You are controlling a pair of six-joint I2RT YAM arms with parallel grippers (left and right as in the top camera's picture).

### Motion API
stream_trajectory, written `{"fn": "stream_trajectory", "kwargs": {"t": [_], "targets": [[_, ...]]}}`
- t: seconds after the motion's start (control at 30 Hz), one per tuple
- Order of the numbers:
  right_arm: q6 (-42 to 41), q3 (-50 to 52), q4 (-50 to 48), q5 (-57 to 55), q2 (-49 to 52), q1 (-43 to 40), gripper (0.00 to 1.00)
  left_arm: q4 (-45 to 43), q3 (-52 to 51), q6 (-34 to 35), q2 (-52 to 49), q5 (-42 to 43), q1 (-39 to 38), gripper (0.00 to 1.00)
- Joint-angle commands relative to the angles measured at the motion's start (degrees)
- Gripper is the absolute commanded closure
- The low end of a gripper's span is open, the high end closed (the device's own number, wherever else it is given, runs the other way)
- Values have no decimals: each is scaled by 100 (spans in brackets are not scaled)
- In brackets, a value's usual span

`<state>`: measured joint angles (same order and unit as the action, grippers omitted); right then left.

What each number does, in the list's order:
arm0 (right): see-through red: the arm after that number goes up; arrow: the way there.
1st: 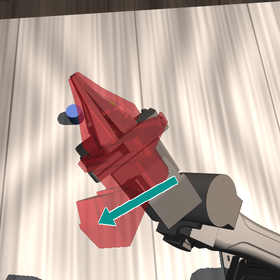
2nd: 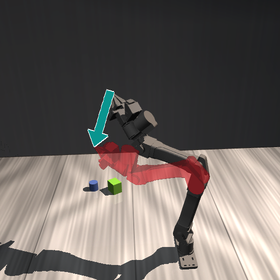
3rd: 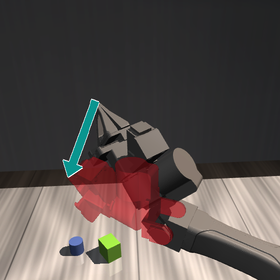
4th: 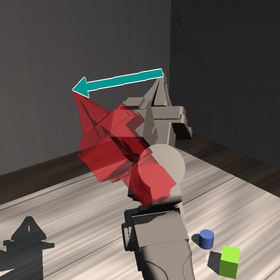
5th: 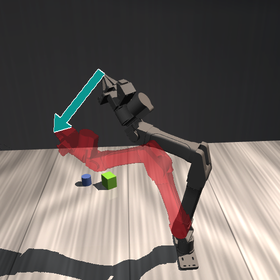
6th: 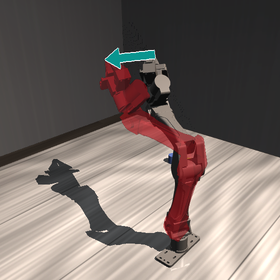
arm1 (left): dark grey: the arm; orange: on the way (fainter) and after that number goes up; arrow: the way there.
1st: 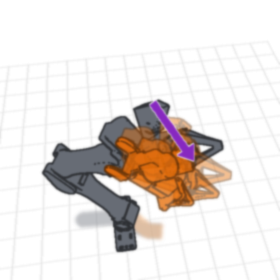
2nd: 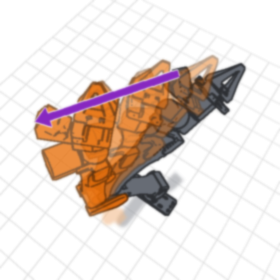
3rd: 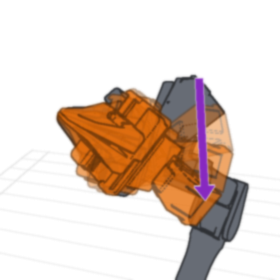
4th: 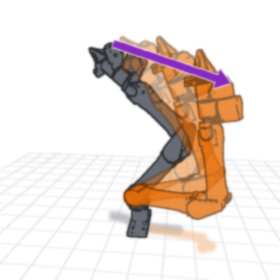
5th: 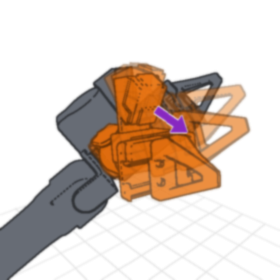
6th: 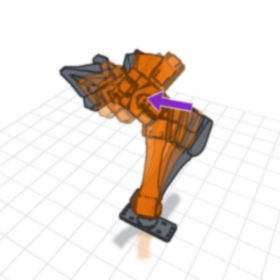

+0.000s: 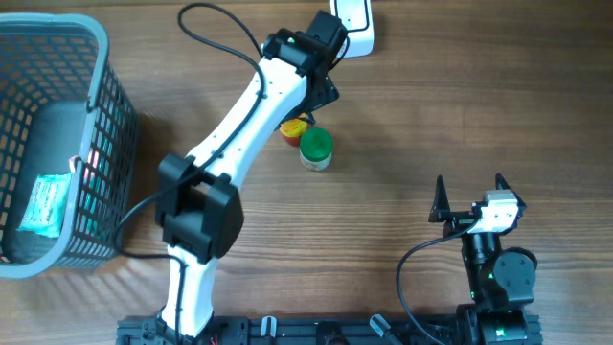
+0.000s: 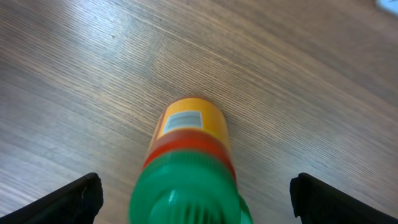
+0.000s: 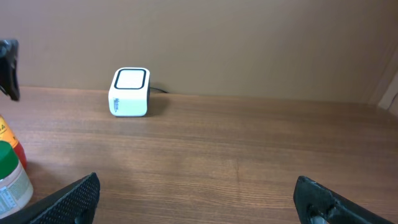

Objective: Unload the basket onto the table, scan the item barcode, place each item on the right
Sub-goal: 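Place the sriracha bottle beside the jar and release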

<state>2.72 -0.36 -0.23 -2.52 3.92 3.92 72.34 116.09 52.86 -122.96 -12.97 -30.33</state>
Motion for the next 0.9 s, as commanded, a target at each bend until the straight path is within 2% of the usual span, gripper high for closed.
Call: {"fn": "stream_trajectory", "kwargs": {"t": [0.0, 0.2, 0.27, 0.47, 0.7, 0.87], "targets": [[24, 0, -24, 92, 11, -24, 0, 81, 39, -11, 721, -352, 22, 0], [26, 0, -24, 92, 11, -24, 0, -66, 39, -11, 1381, -1128, 22, 0], [26, 0, -24, 92, 11, -24, 0, -144, 39, -11, 1788, -1672, 22, 0], [26, 0, -24, 92, 11, -24, 0, -160, 39, -11, 2505, -2614, 22, 0], [24, 0, -24, 92, 11, -24, 0, -157, 39, -11, 3097, -3399, 44, 0], [26, 0, -24, 92, 11, -24, 0, -76, 39, -9, 3373, -3748, 352, 0]]}}
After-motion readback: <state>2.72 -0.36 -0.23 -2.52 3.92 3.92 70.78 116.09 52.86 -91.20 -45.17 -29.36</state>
